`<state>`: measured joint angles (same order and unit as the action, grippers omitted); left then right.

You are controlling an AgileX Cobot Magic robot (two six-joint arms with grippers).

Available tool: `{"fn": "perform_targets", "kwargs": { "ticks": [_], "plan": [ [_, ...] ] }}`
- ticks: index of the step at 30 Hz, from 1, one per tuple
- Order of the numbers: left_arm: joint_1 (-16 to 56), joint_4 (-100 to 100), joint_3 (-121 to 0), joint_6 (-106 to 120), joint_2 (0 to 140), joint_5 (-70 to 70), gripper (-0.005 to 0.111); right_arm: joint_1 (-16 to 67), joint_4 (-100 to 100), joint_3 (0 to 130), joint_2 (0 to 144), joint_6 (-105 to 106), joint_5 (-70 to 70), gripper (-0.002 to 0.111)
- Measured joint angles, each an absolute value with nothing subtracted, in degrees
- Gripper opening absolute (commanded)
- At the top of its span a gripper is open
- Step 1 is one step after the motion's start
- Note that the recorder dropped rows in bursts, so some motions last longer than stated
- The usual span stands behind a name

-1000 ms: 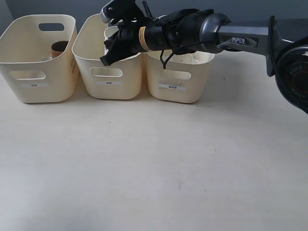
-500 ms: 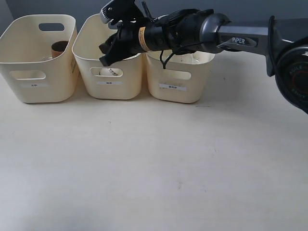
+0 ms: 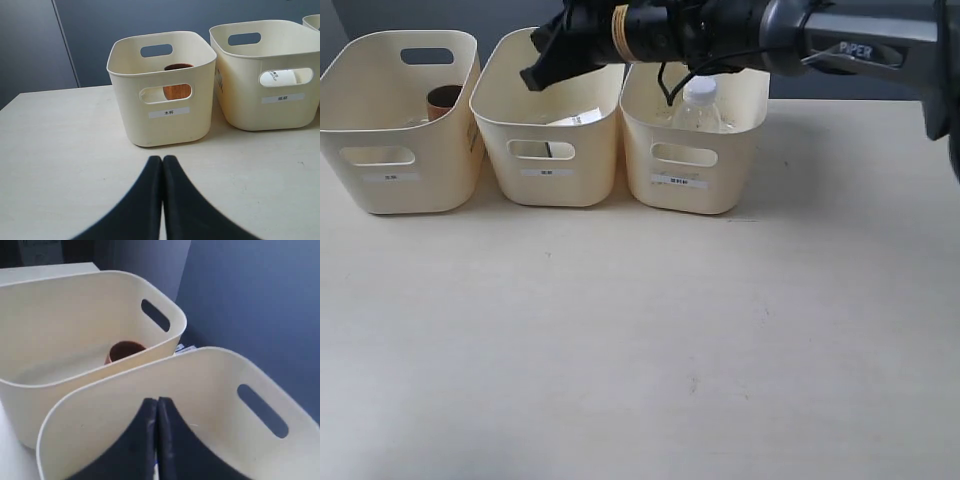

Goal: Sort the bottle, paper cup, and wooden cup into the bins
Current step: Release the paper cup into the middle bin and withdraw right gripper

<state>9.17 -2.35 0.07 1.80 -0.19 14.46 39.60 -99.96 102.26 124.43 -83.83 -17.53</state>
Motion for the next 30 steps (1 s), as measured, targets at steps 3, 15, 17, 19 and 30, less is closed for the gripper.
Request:
{"fn": "perform_targets", "kwargs": {
  "ticks": [3, 15, 17, 19, 30],
  "plan": [
    [9.17, -2.35, 0.07, 1.80, -0.19, 14.46, 0.000, 39.60, -99.96, 99.95, 120.75, -83.83, -15.67, -0.001],
    [9.17, -2.35, 0.07, 1.80, -0.19, 14.46, 0.000, 39.60, -99.96, 76.68, 98.06, -81.59, -10.11, -0.001],
    [9.17, -2.35, 0.07, 1.80, -0.19, 14.46, 0.000, 39.60, -99.96, 72.27, 93.41, -81.29, -8.34, -0.001],
    [9.17, -2.35, 0.07, 1.80, -0.19, 14.46, 0.000, 39.60, -99.96, 68.34, 88.59, -81.15, -6.33, -0.001],
    [9.17, -2.35, 0.07, 1.80, -0.19, 14.46, 0.000, 39.60, -99.96, 50.43, 64.64, -81.03, -1.56, -0.001]
  ]
}}
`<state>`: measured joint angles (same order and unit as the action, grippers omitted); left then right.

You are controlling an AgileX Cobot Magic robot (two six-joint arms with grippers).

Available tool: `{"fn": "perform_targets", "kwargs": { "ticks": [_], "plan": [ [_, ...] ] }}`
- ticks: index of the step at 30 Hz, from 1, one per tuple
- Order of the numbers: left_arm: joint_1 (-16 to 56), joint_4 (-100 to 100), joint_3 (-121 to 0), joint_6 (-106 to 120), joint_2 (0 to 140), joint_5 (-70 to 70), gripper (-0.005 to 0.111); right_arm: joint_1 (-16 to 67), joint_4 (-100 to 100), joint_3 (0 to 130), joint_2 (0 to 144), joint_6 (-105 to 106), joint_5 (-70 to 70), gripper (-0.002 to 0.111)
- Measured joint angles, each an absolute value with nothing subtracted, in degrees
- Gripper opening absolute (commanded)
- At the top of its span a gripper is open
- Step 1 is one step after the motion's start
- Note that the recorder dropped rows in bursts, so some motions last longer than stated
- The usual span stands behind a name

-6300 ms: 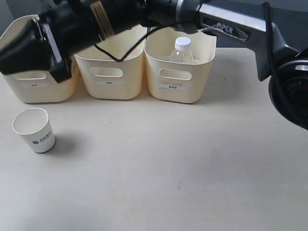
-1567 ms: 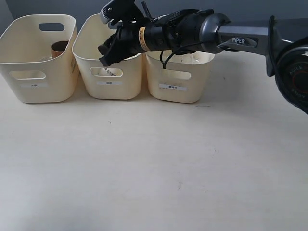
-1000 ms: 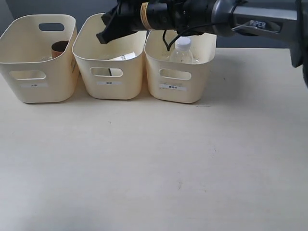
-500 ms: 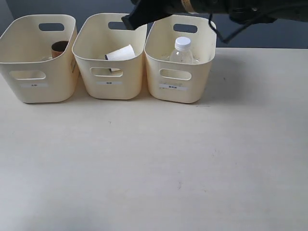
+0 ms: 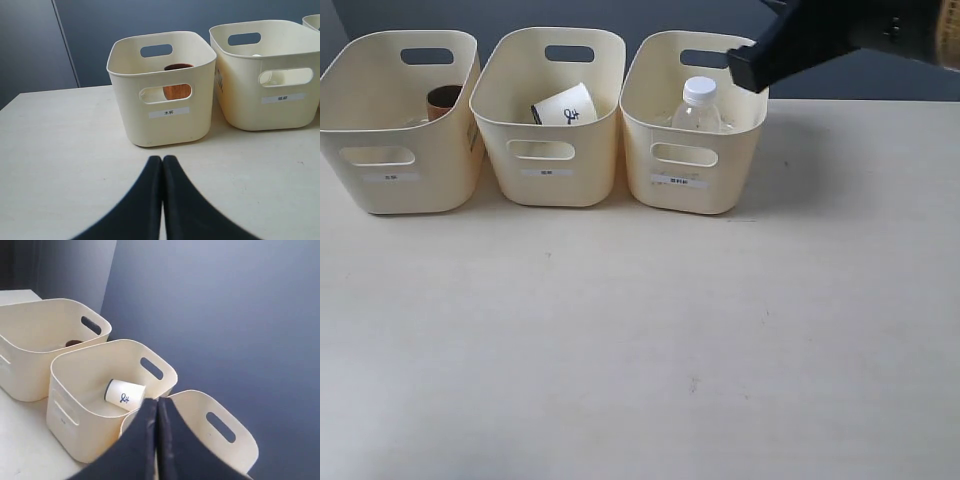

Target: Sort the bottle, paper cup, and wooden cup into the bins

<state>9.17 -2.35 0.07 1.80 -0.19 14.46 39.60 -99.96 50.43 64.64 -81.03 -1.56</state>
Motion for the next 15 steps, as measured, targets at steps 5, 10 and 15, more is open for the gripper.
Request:
{"fn": "perform_targets", "kwargs": {
  "ticks": [5, 10, 15],
  "plan": [
    [9.17, -2.35, 0.07, 1.80, -0.19, 14.46, 0.000, 39.60, -99.96, 47.20, 56.78, -81.03, -1.11, -0.001],
    [9.17, -2.35, 0.07, 1.80, -0.19, 14.46, 0.000, 39.60, -99.96, 47.20, 52.15, -81.03, -1.00, -0.001],
    [9.17, -2.35, 0.07, 1.80, -0.19, 14.46, 0.000, 39.60, -98.80, 47.20, 50.43, -81.03, -0.87, -0.001]
  ]
}}
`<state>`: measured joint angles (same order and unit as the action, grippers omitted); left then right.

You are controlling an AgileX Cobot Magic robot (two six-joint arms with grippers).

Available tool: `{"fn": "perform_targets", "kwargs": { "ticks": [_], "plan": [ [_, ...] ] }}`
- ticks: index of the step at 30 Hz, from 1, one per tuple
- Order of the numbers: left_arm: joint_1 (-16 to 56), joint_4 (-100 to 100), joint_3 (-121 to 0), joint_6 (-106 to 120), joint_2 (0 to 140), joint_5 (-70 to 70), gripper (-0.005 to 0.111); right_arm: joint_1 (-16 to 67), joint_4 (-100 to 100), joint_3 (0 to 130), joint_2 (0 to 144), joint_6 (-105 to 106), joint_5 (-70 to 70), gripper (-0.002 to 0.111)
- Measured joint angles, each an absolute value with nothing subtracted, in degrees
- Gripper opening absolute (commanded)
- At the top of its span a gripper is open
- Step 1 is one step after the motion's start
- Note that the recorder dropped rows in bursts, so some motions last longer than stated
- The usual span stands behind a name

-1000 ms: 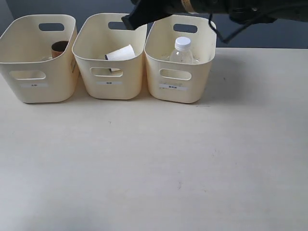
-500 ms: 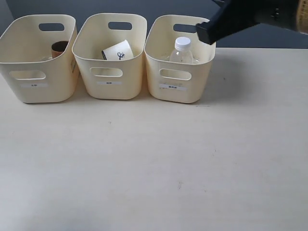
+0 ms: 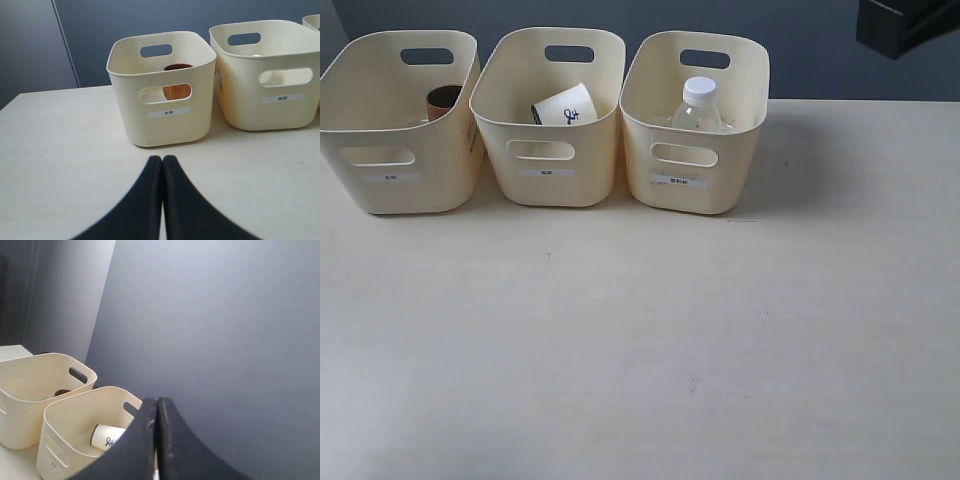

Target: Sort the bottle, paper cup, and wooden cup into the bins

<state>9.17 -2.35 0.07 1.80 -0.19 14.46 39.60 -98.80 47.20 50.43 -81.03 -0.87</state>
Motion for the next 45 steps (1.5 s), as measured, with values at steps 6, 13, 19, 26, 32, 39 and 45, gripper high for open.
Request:
{"fn": "perform_targets", "kwargs": {
  "ticks": [6, 13, 19, 26, 32, 39, 45],
  "plan": [
    [9.17, -2.35, 0.07, 1.80, -0.19, 14.46, 0.000, 39.60, -98.41, 47.10, 50.33, -81.03, -0.87, -0.001],
    [9.17, -2.35, 0.07, 1.80, -0.19, 14.46, 0.000, 37.37, -91.60, 45.68, 48.95, -82.30, 0.00, -0.001],
    [9.17, -2.35, 0.07, 1.80, -0.19, 14.46, 0.000, 24.66, -84.51, 33.13, 36.88, -83.01, -0.70, -0.001],
    [9.17, -2.35, 0.07, 1.80, -0.19, 14.46, 0.000, 8.98, -80.79, 8.21, 13.82, -83.36, -0.58, -0.001],
    [9.17, -2.35, 0.07, 1.80, -0.19, 14.46, 0.000, 4.31, -80.56, 0.38, 3.22, -83.36, -0.71, -0.001],
    [9.17, -2.35, 0.07, 1.80, -0.19, 14.46, 0.000, 0.81, -80.42, 0.24, 0.38, -83.36, -2.27, -0.001],
    [9.17, -2.35, 0.07, 1.80, -0.19, 14.46, 0.000, 0.21, -81.28, 0.10, 0.38, -83.36, -3.46, -0.001]
  ]
}}
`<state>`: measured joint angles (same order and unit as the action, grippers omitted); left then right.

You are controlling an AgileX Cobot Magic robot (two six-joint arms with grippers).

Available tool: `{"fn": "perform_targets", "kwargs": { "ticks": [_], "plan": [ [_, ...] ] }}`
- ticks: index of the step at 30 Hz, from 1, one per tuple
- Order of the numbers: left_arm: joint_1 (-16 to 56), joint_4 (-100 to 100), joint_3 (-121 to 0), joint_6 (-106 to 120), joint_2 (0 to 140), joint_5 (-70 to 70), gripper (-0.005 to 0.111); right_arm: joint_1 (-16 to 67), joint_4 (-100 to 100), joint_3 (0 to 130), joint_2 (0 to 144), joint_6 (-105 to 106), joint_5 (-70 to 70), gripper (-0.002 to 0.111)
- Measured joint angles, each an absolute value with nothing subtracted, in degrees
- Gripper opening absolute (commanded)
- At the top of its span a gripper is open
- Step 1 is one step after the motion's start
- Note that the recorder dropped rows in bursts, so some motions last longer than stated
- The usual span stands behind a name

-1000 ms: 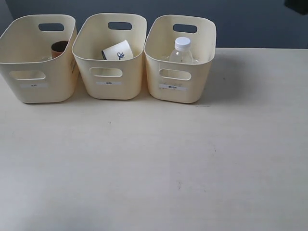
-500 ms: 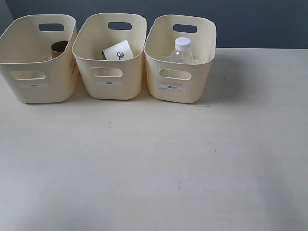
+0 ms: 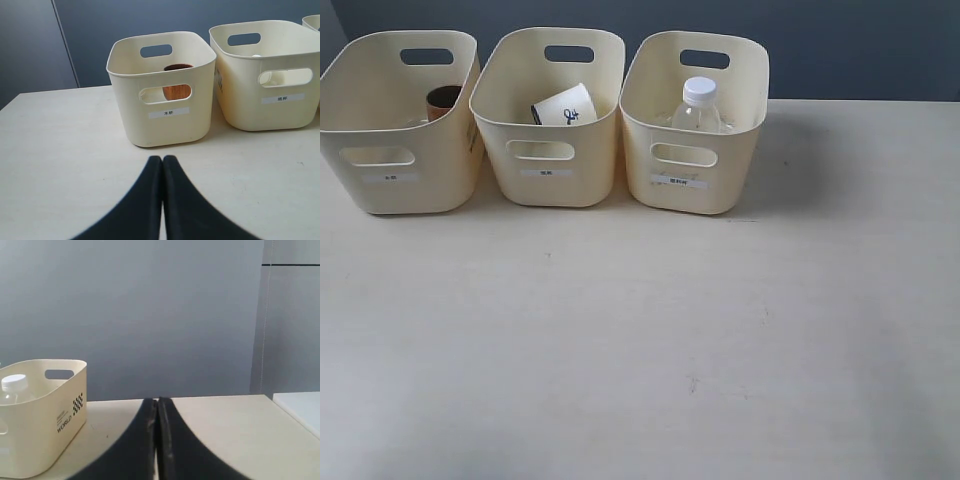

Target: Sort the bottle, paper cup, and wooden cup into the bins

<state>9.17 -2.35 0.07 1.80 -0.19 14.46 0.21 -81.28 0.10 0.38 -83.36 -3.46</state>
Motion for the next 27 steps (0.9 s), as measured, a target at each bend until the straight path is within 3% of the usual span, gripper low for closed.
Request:
{"fn": "perform_targets", "kwargs": {
  "ticks": [23, 27],
  "plan": [
    [9.17, -2.35, 0.07, 1.80, -0.19, 14.46, 0.000, 0.18, -83.10, 0.10, 0.25, -83.01, -10.64, -0.001],
    [9.17, -2.35, 0.07, 1.80, -0.19, 14.46, 0.000, 0.18, -65.61, 0.10, 0.25, -66.41, -14.20, -0.001]
  ]
}}
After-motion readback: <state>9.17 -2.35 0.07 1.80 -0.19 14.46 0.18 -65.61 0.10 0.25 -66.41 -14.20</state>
